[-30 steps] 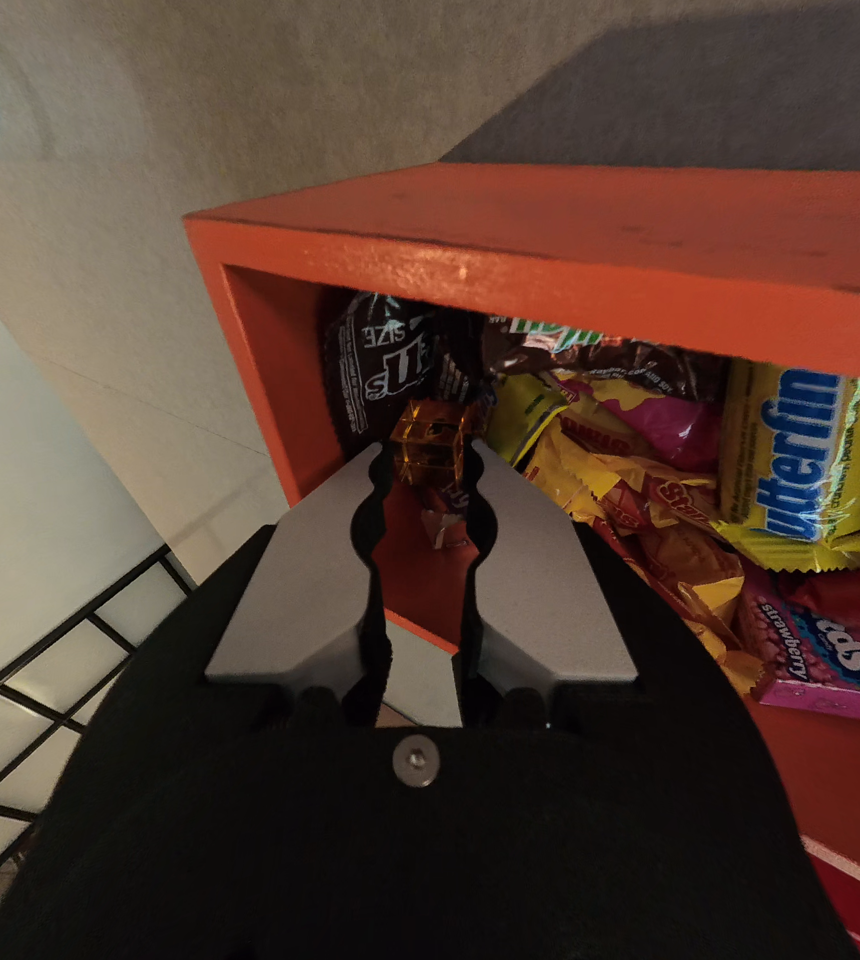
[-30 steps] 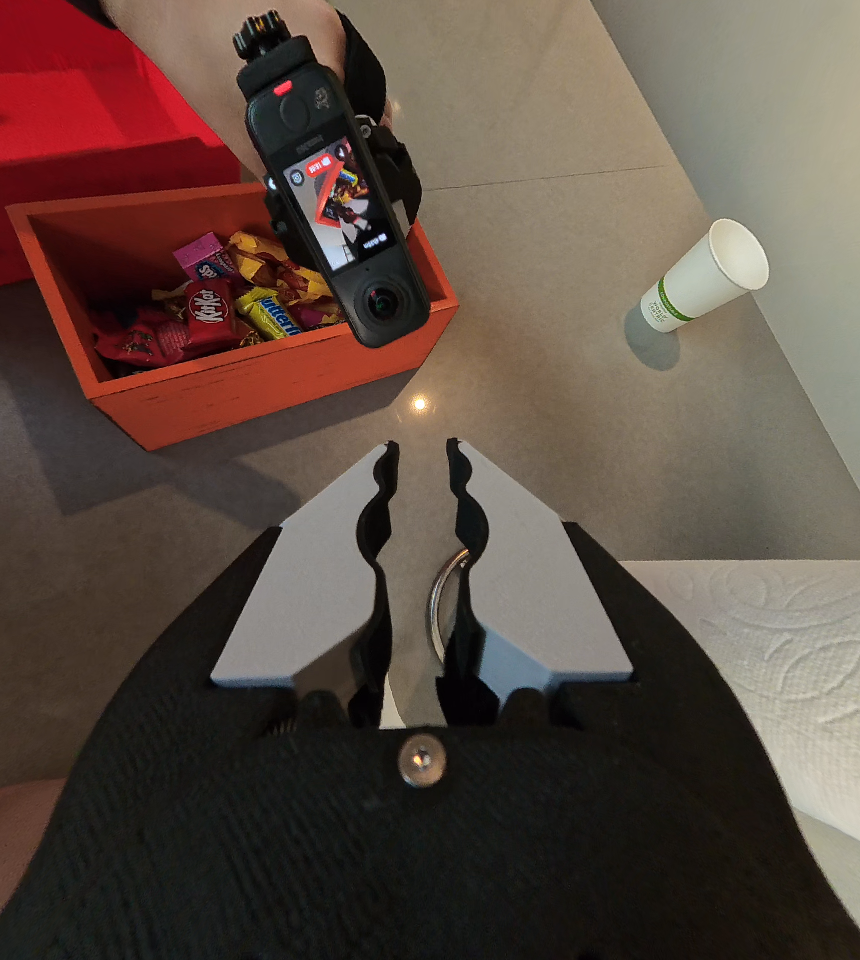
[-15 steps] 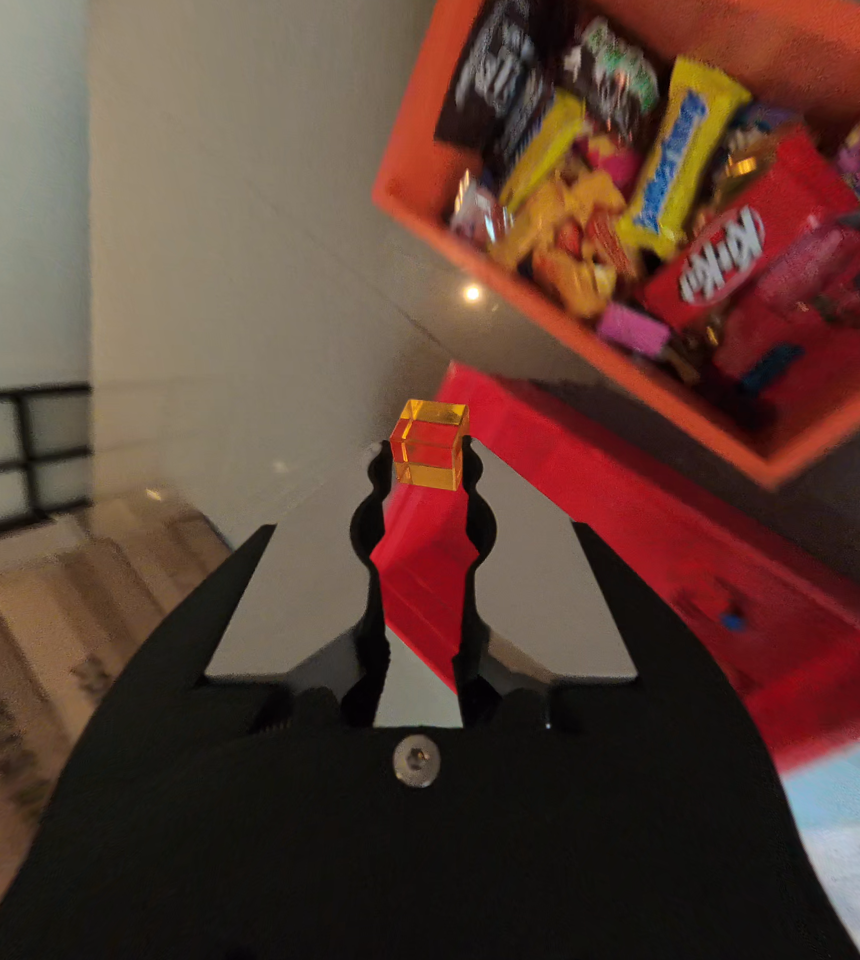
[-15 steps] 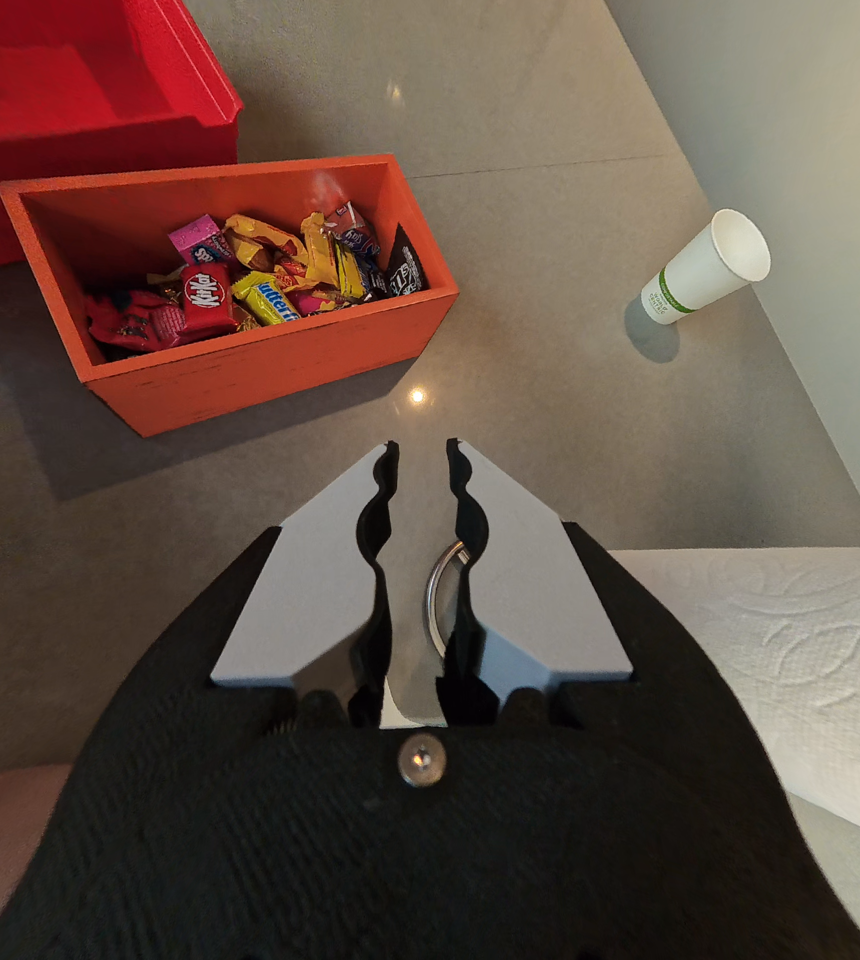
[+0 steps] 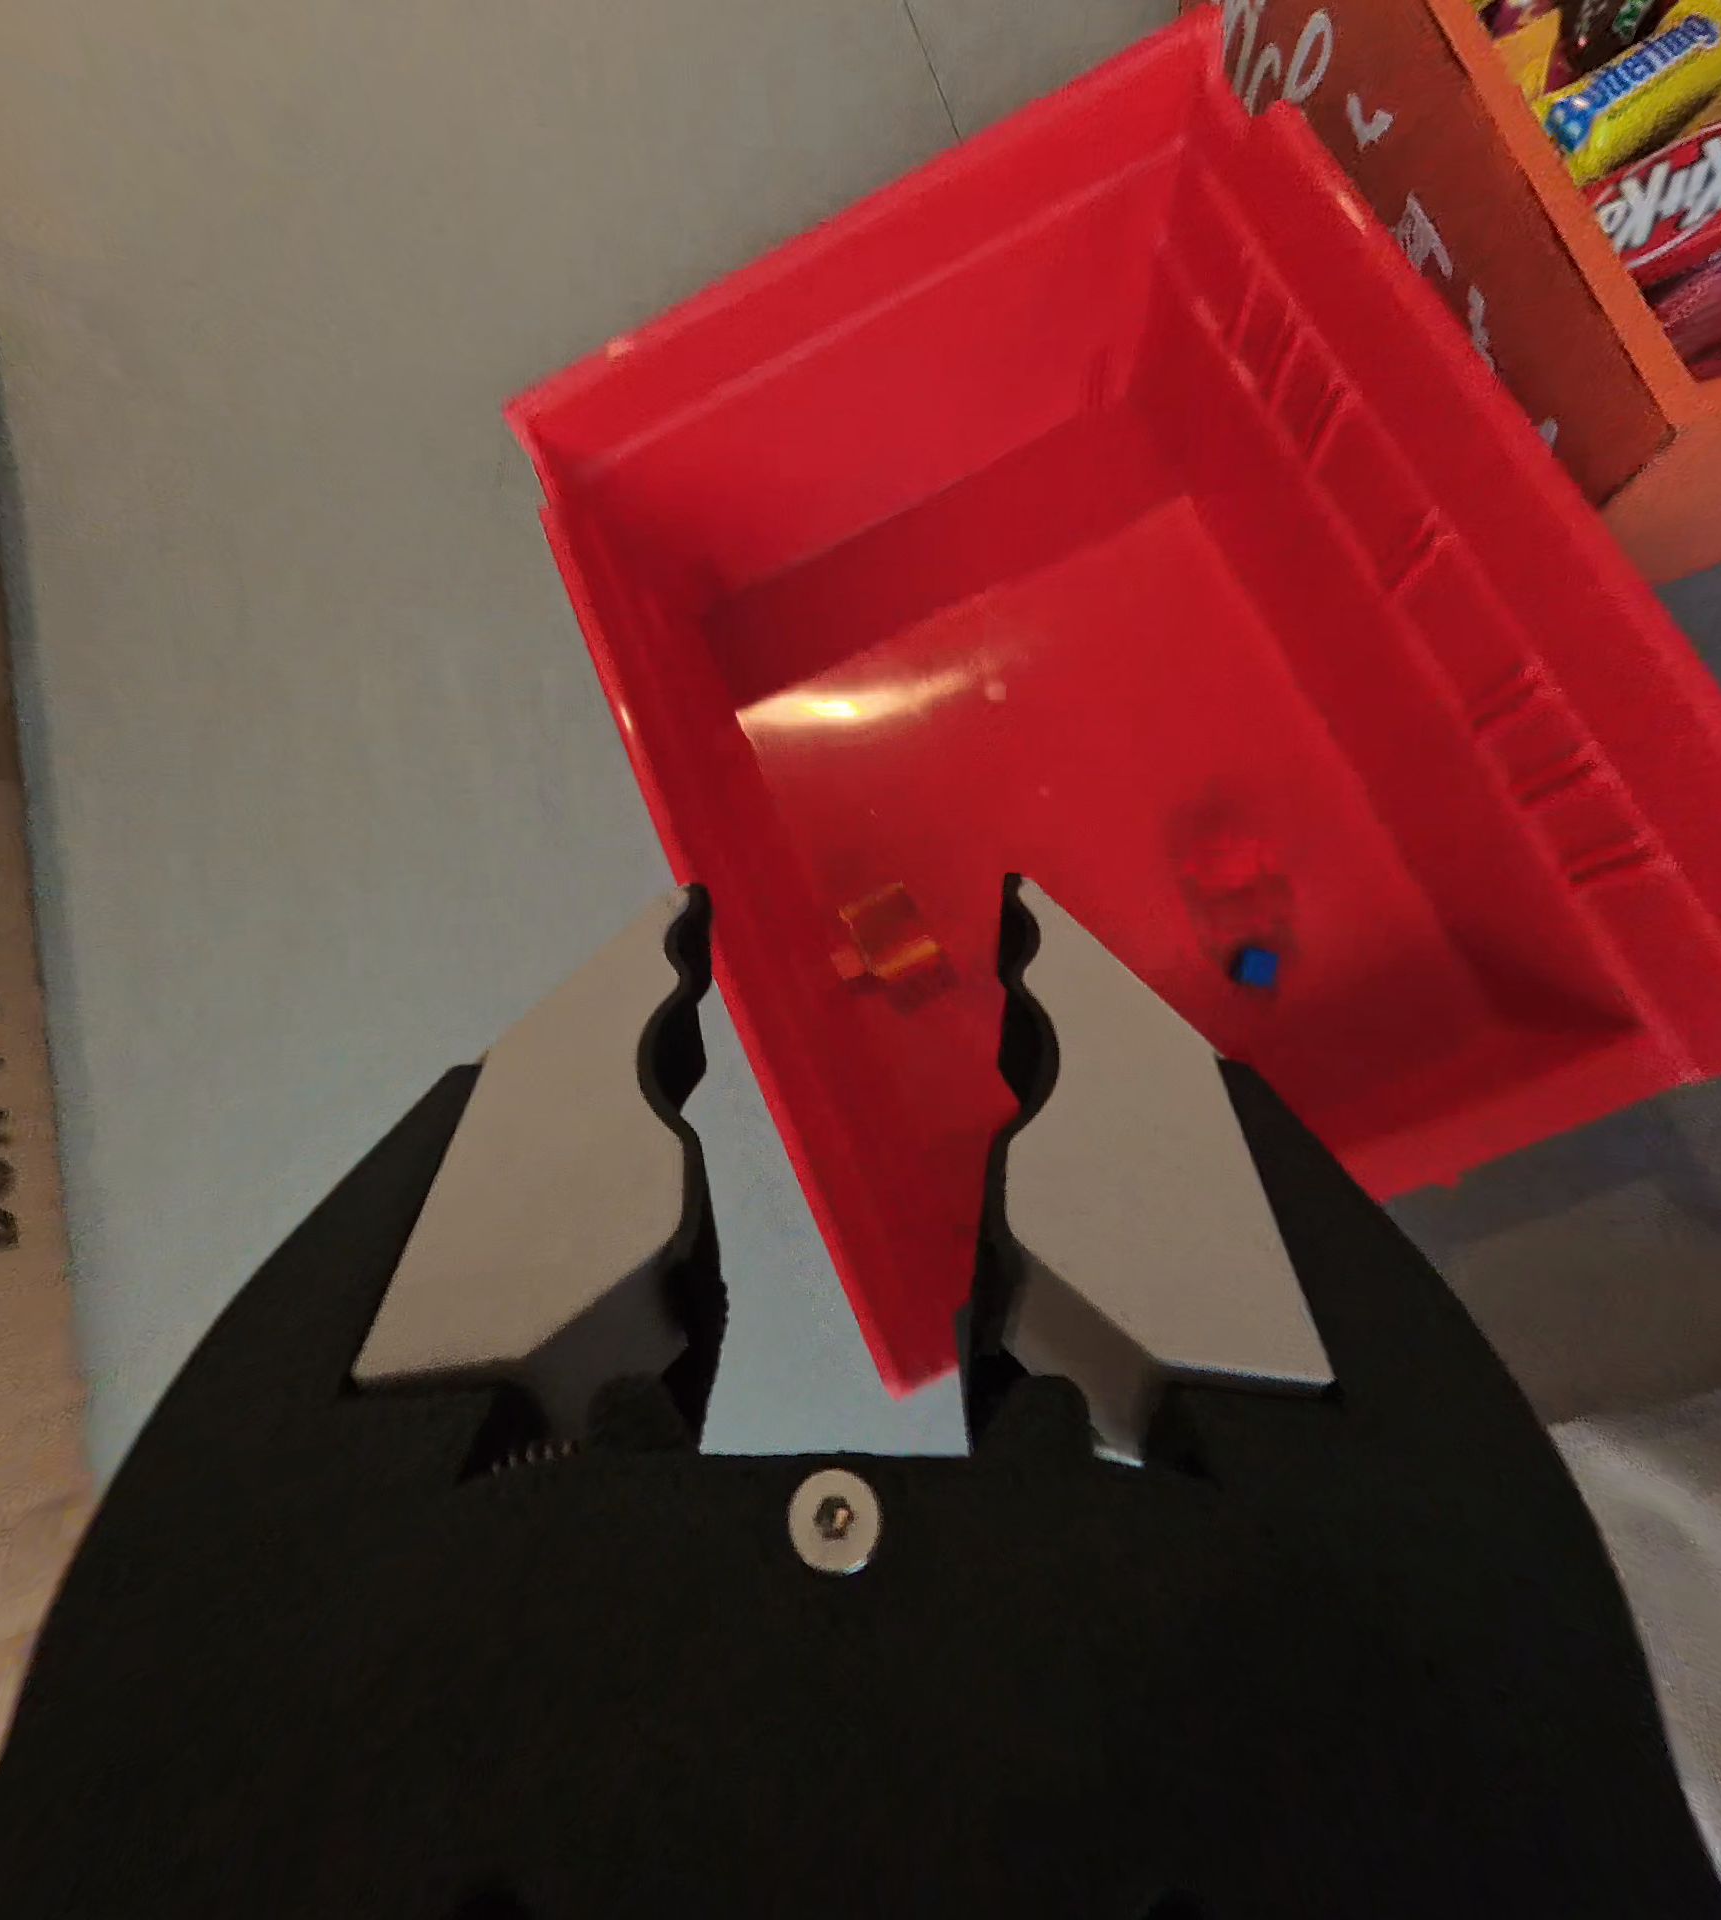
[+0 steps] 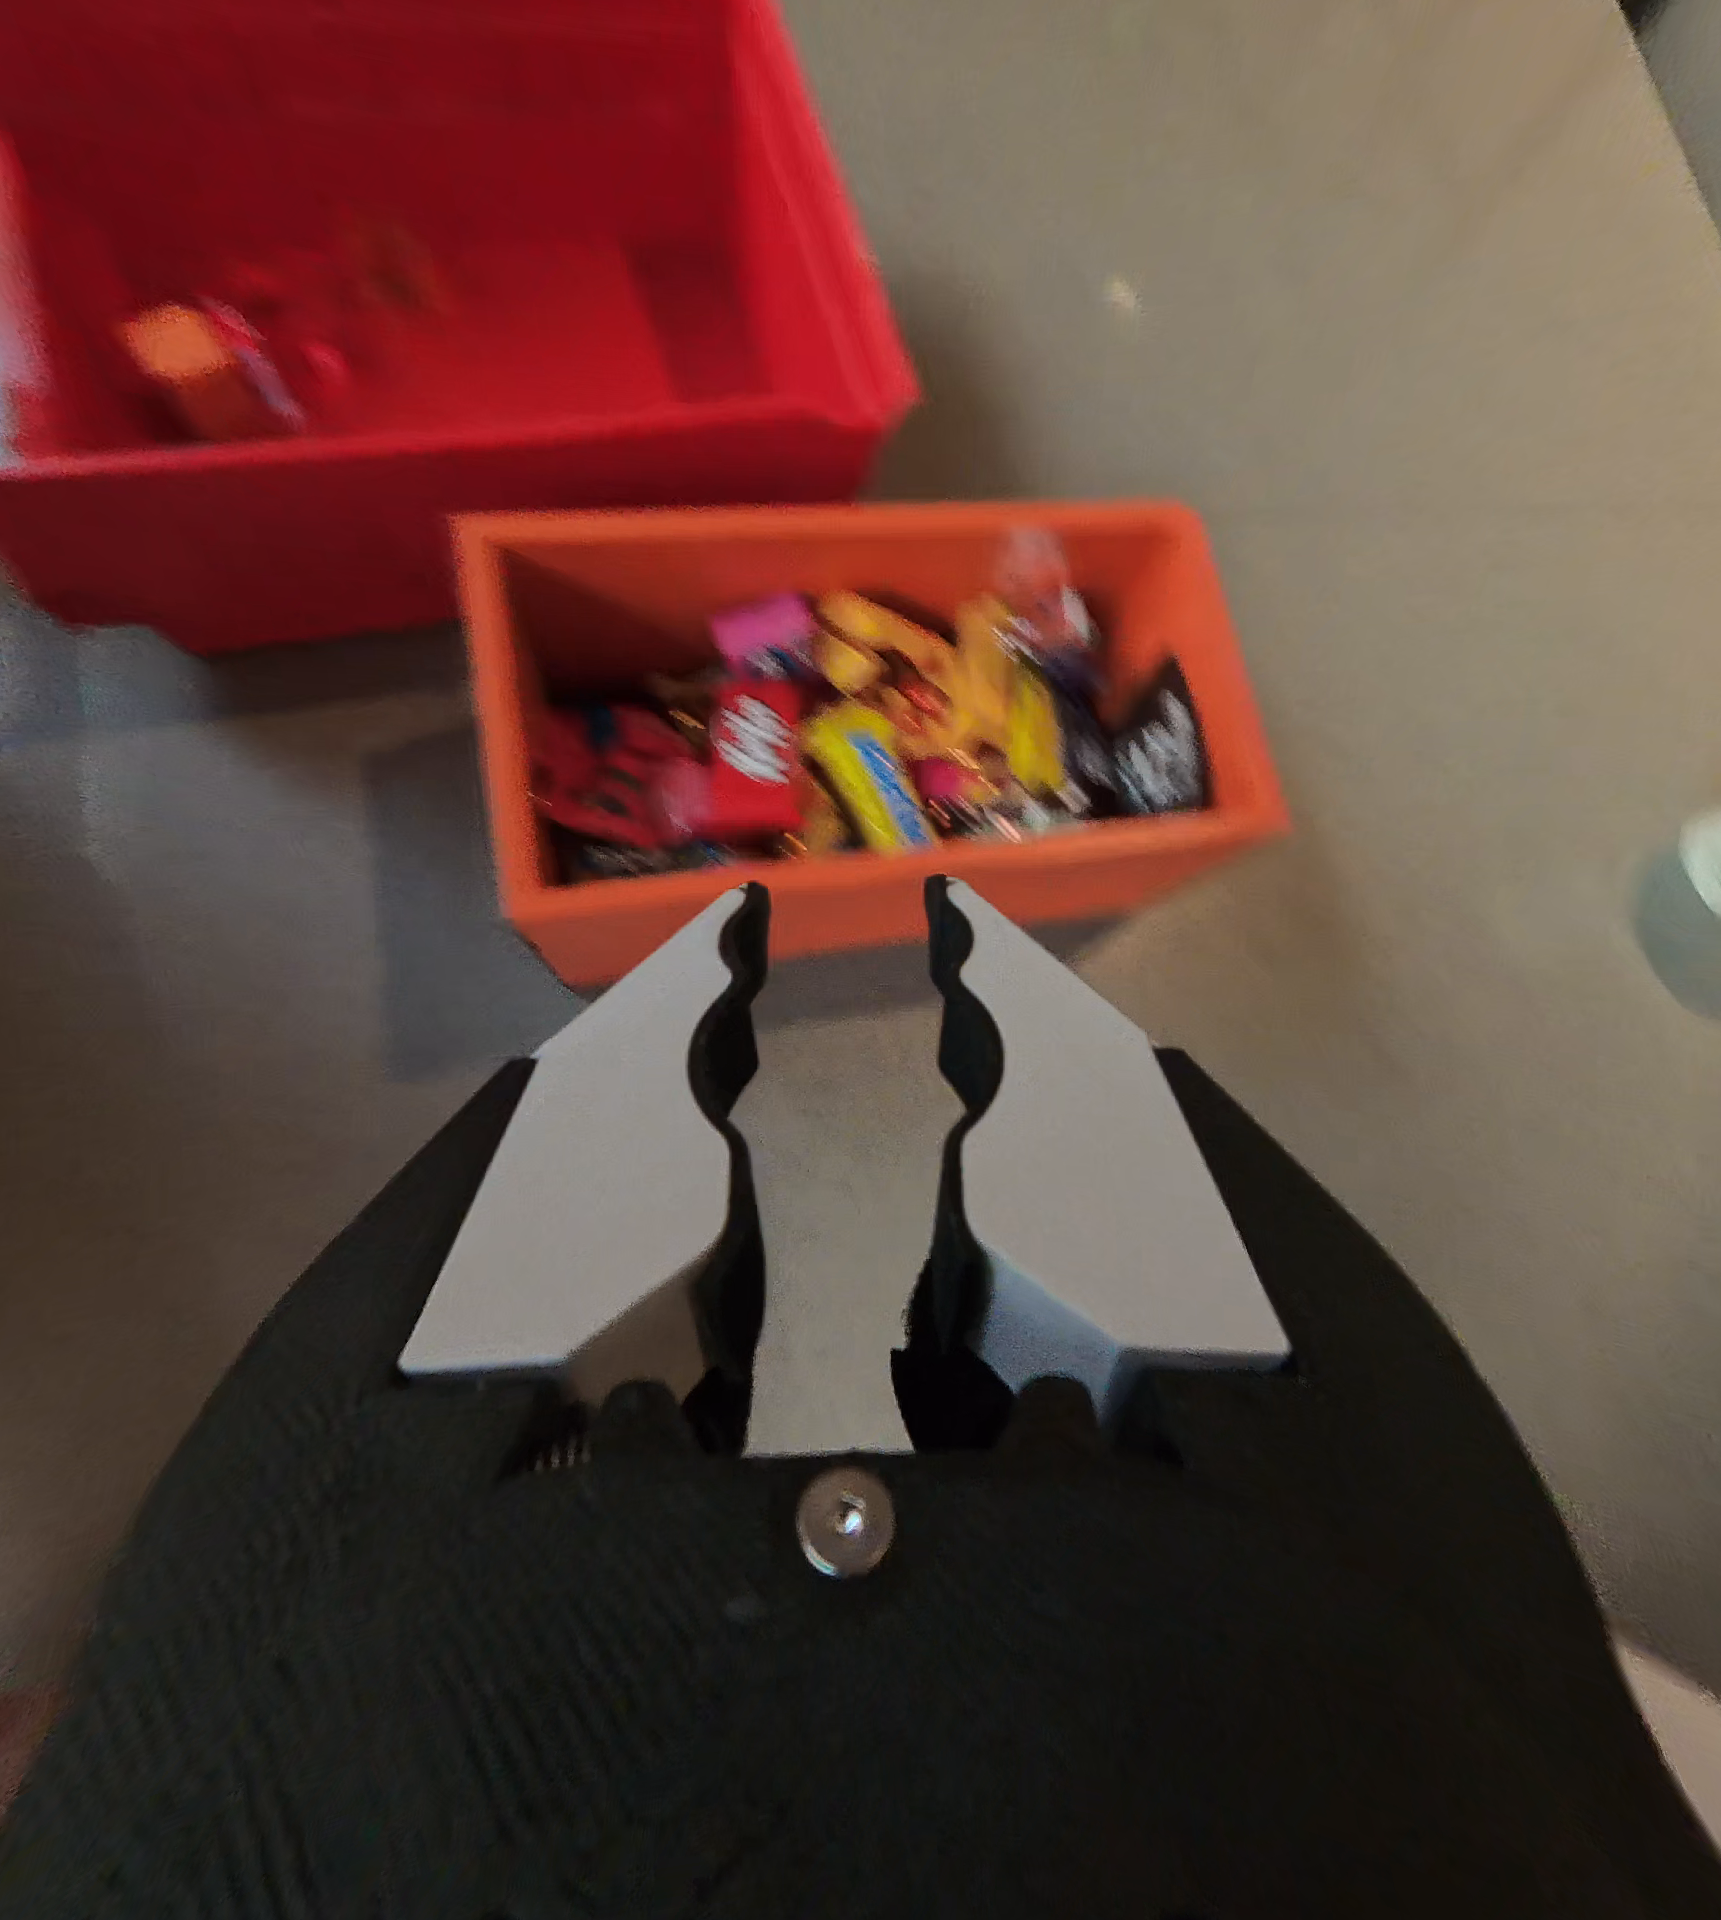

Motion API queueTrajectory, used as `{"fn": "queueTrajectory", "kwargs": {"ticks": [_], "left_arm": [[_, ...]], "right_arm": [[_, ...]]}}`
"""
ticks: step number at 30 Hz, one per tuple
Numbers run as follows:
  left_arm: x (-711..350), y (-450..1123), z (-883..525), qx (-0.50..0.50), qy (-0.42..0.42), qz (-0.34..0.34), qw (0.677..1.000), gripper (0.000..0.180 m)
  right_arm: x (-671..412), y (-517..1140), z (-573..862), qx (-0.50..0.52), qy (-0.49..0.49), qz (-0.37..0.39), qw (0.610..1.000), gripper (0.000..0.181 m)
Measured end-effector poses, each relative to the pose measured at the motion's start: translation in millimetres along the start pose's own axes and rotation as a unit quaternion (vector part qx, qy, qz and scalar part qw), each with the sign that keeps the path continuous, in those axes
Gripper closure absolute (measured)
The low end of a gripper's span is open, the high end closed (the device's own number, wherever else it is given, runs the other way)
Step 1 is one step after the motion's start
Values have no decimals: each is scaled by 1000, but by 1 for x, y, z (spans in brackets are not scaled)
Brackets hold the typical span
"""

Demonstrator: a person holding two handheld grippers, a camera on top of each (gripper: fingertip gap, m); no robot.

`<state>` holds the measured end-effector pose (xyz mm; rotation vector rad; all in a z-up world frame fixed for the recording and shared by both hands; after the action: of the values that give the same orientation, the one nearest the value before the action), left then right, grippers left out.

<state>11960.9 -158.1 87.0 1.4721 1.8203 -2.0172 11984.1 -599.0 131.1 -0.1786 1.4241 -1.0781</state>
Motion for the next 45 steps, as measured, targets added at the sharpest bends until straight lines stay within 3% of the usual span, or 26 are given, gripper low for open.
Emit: {"fn": "queueTrajectory", "kwargs": {"ticks": [3, 7, 9, 13, 16, 22, 28, 38, 41, 45], "left_arm": [[37, -4, -3, 20, -44, 6, 999, 129], [67, -12, -16, 11, -77, -8, 997, 131], [69, -18, -23, 18, -89, 2, 996, 132], [51, -24, -30, 36, -89, 26, 995, 134], [25, -19, -28, 61, -58, 30, 996, 131], [-24, 2, -12, 116, -13, 2, 993, 129], [-57, 21, -2, 133, 9, 3, 991, 130], [-63, 45, -4, 142, 8, -7, 990, 127], [-56, 44, -14, 113, 1, -8, 994, 126], [-42, 38, -30, 60, -16, 3, 998, 127]], "right_arm": [[-6, 24, -50, -100, -65, 33, 992, 151], [1, 42, -69, -111, -3, -97, 989, 160], [-4, 36, -62, -66, 40, -214, 974, 163], [-30, 3, -46, 77, 62, -434, 895, 176], [-47, -14, -49, 97, 74, -554, 823, 181], [-40, -8, -65, 28, 58, -639, 766, 181], [-21, 0, -48, 10, 157, -639, 753, 181], [9, 13, -33, -12, 159, -660, 734, 181], [28, 11, -20, -10, 211, -619, 757, 181], [55, 2, -3, 35, 262, -498, 826, 181]]}}
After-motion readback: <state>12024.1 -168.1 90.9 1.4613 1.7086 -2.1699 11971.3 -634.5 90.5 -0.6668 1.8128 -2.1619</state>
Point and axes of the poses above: each gripper's, where its closed fingertips meet, y out along the fingers, x out of its underside, z = x × y across the jaws, the point moved 10 cm from there along -y, back along the fingers, and after that the axes turned 2 degrees about x, right-handed, at the moved point
